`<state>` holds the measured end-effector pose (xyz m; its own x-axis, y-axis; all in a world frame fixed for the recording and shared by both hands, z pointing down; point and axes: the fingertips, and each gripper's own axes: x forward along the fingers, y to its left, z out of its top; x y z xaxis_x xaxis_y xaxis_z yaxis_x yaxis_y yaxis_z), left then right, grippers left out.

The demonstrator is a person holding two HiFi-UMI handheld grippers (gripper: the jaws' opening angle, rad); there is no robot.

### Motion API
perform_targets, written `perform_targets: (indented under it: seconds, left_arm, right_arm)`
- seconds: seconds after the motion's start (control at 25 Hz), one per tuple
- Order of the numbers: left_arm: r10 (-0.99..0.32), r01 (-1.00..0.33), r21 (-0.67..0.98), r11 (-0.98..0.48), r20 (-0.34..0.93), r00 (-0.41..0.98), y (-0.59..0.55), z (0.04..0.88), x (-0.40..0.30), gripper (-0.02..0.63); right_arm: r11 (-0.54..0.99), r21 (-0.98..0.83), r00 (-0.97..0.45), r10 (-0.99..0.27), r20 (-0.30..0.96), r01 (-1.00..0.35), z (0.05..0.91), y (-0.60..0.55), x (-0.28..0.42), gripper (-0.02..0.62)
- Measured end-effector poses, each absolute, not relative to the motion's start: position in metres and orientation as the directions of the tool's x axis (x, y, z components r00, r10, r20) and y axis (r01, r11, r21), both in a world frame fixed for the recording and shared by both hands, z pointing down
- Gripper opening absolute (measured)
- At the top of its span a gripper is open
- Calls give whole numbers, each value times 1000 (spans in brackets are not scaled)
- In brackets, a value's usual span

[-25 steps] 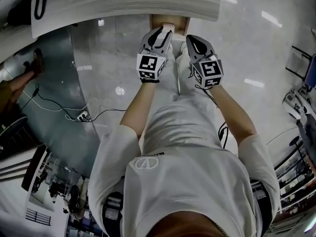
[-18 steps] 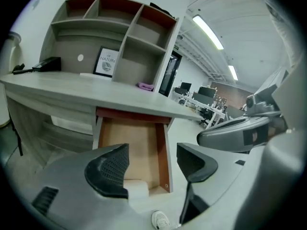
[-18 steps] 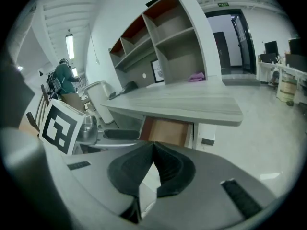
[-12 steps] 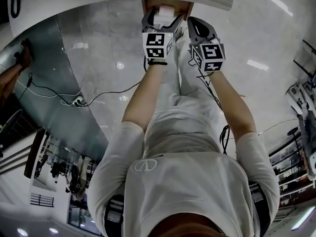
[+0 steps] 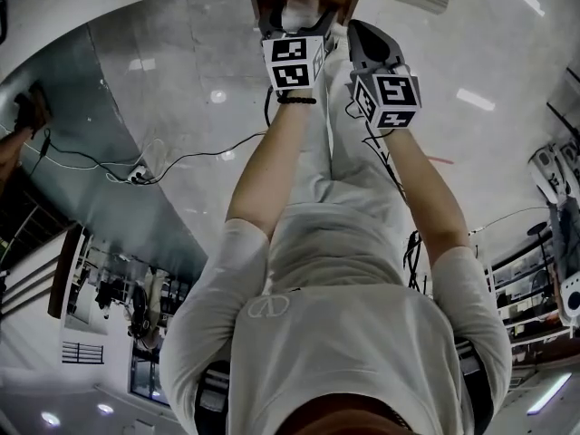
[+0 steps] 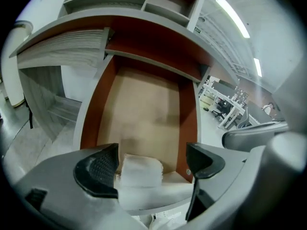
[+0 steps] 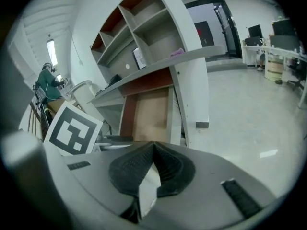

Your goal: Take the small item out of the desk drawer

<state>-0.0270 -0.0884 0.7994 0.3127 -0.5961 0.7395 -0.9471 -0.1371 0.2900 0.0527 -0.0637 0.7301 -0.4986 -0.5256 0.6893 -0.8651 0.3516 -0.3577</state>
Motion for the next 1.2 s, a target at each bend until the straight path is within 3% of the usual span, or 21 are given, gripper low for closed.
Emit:
perform_targets:
  seconds: [0.48, 0.64, 1.12, 1.2]
  left_arm:
    - [-481, -977, 175, -119, 851, 210, -86, 823, -25, 436]
    - [-456, -980, 145, -135, 869, 192, -83, 828, -26, 386]
    - [-337, -987, 30, -159, 938, 83, -81, 845, -27, 380]
    - [-317, -984, 6, -178, 946, 63, -80, 846, -28, 347]
  right_arm:
    - [307, -382, -490, -531, 691, -872, 743, -67, 59, 2]
    - [302, -389, -493, -529, 691, -870, 747, -67, 58, 2]
    - [273, -405, -488, -527, 695, -872, 751, -65, 65, 2]
    - [270, -409, -489, -528, 695, -872, 751, -65, 67, 2]
